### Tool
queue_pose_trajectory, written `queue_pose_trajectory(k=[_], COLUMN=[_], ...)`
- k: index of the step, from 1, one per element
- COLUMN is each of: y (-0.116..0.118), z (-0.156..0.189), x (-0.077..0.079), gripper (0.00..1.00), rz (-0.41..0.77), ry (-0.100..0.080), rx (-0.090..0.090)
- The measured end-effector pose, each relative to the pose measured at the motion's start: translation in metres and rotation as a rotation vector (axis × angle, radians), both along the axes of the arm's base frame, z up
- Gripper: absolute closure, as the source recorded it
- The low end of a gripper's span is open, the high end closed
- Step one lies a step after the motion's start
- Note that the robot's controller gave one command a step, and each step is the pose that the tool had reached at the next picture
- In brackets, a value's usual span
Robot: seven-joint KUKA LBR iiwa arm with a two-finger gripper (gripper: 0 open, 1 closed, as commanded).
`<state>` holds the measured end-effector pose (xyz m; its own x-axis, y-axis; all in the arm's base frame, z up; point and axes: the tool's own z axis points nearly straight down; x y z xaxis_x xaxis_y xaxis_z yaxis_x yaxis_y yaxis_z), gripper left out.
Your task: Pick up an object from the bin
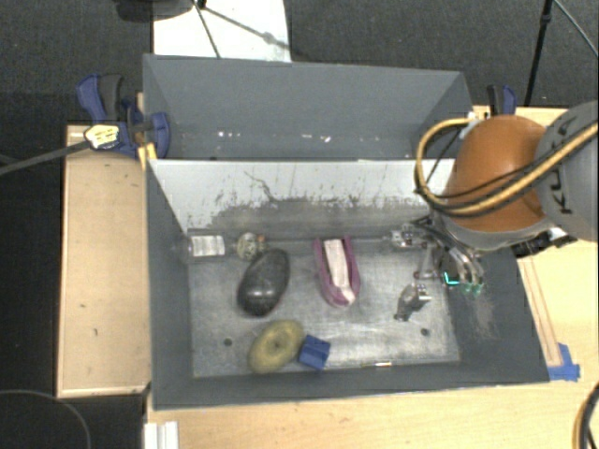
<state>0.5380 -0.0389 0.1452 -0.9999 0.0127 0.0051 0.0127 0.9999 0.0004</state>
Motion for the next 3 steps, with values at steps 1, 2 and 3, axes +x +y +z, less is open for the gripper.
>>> queue_pose_trajectory(k=[1,2,3], y=[0.057,0.089,0.088], z=[0.001,-0.062,-0.061], x=[0.056,0.034,0.034], gripper=[0.00,0.00,1.00], rz=[-0.022,0.514,0.511], ry=[-0.013,-0.006,-0.006], rx=[0.003,0.003,0.002])
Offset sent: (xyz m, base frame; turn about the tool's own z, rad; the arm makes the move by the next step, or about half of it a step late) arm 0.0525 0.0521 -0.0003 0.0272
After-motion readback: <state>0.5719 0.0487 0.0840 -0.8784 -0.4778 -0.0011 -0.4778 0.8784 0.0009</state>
